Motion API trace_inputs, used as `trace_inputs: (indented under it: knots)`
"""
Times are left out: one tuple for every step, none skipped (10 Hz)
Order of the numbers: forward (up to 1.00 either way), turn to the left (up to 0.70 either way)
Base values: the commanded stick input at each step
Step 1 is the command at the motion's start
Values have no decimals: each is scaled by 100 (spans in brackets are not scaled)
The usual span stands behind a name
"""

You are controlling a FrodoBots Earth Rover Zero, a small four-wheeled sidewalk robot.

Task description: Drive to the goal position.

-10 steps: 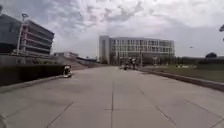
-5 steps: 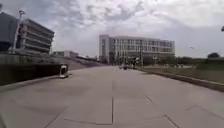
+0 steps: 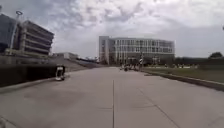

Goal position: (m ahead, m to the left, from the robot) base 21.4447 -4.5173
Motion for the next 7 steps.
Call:
trace_inputs:
  knots:
    - [70,0]
    - [70,0]
    - [70,0]
    - [70,0]
    - [70,0]
    - [70,0]
    - [70,0]
